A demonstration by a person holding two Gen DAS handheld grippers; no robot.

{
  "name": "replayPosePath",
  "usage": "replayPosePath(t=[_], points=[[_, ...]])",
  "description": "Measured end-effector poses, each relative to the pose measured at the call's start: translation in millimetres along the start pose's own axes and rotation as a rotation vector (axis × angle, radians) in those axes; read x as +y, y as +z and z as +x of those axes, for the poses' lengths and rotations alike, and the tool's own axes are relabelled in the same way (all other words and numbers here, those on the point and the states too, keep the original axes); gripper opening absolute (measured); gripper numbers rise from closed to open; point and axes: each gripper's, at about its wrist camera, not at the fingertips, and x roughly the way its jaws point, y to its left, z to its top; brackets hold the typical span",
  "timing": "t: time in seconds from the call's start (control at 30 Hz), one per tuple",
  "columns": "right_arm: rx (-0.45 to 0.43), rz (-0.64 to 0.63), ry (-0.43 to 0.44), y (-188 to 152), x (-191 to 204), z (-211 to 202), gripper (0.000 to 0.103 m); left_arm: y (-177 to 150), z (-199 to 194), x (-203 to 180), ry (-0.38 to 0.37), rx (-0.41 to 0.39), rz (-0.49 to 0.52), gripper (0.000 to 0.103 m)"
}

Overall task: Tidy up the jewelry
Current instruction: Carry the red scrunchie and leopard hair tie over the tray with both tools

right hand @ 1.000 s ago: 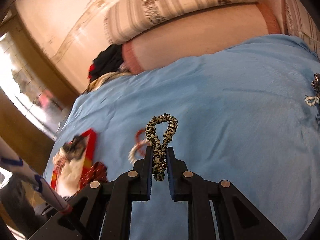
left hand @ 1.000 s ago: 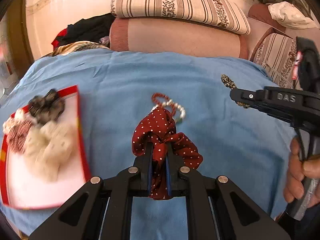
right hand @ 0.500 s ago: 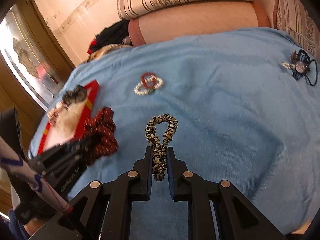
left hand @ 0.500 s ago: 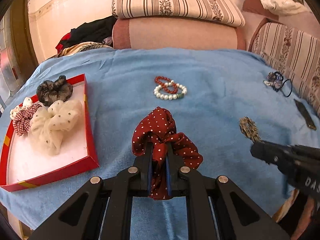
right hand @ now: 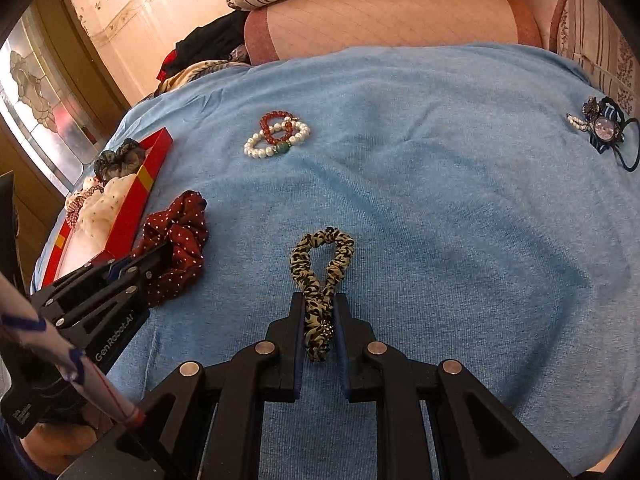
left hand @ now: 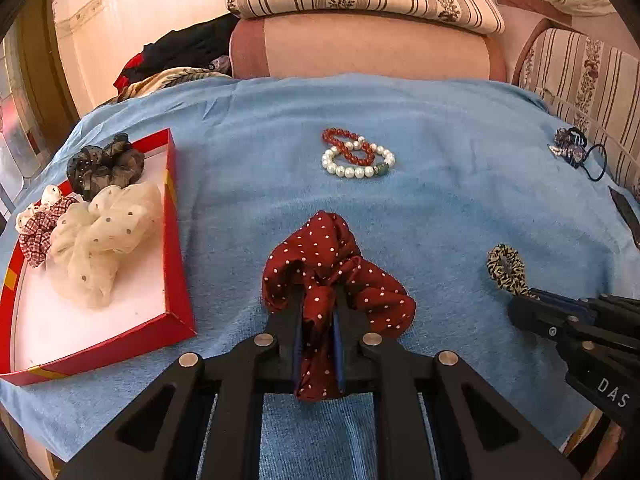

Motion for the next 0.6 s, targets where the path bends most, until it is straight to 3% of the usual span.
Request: replayPosePath(t=[0.27,0.43,0.5,0.6], points=[[-0.001,-0.008,0.002,0.9,3.1,0.3,0.022,-1.4,3.9,0.9,0.01,0.01,0.001,0.019],[-0.008,-0.011,0.0,-0.5,4.2,-2.8,0.038,-1.9,5.6,0.0,0.018,0.013,0.005,0.025],[-0.006,-0.007,0.002,-0.6,3.8,-1.6,0.038,-1.6,5.1,-0.2,0.018,0.011,0.009,0.025],[-0.007,-0.017,0.012,0.3,5.5,-1.1,0.016,-0.3,1.7,1.9,0.006,-0.002,-0.001,0.017]])
